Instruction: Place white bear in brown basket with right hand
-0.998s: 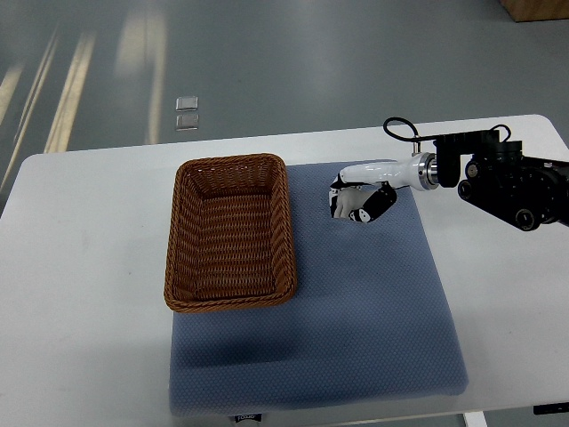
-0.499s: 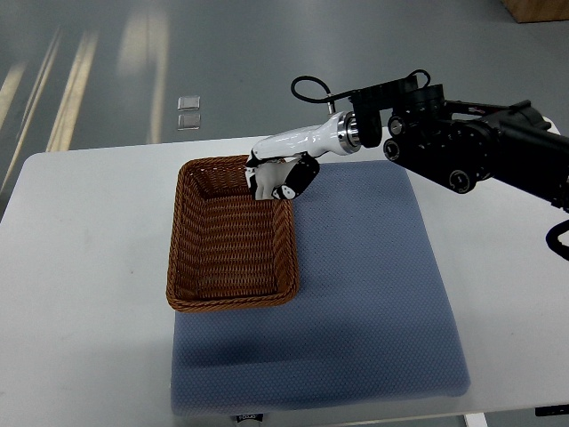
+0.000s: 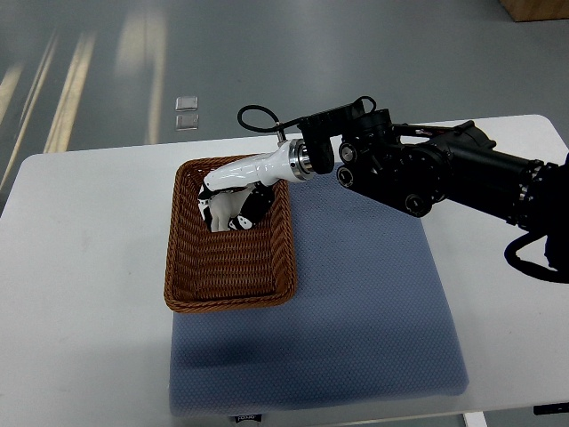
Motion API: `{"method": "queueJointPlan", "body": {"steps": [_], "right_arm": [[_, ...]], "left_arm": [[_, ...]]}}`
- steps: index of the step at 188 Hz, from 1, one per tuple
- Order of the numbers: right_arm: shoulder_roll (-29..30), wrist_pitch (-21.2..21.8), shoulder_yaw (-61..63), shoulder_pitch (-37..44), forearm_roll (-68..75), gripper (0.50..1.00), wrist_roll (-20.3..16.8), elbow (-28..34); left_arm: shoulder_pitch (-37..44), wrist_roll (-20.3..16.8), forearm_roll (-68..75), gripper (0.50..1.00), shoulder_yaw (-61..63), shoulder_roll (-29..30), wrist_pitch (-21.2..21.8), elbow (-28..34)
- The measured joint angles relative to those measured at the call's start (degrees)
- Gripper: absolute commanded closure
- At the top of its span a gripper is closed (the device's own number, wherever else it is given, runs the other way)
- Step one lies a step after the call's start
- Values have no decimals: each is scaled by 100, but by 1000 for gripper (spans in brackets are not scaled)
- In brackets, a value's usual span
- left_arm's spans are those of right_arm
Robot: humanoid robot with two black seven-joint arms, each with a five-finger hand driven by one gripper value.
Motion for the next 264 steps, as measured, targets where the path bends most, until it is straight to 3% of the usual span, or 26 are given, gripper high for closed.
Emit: {"method": "queueJointPlan", "body": {"steps": [127, 132, 134, 138, 141, 142, 143, 149, 168, 232, 264], "right_arm": [[1, -167, 74, -324, 62, 1000, -51, -118], [1, -169, 81, -326, 66, 922, -65, -118], [1, -170, 83, -327, 67, 922, -69, -118], [1, -174, 87, -327, 70, 867, -77, -118], [1, -180, 90, -328, 73, 798, -82, -118], [1, -185, 91, -328, 74, 797, -85, -118], [1, -188, 92, -328, 76, 761, -86, -118], [1, -213, 95, -330, 87, 683, -91, -118], [1, -333, 98, -335, 277, 589, -96, -118], [1, -345, 160, -328, 940, 589, -154, -116], [0, -195, 692, -332, 1681, 589, -688, -123]], "left_arm": [[0, 0, 0, 500, -1, 0, 0, -1], [0, 0, 0, 500, -1, 0, 0, -1], [0, 0, 0, 500, -1, 0, 0, -1], [0, 0, 0, 500, -1, 0, 0, -1], [0, 0, 0, 500, -1, 0, 0, 0], [0, 0, 0, 500, -1, 0, 0, -1], [0, 0, 0, 500, -1, 0, 0, 0], [0, 0, 0, 500, -1, 0, 0, 0], [0, 0, 0, 500, -1, 0, 0, 0], [0, 0, 0, 500, -1, 0, 0, 0], [0, 0, 0, 500, 0, 0, 0, 0]]}}
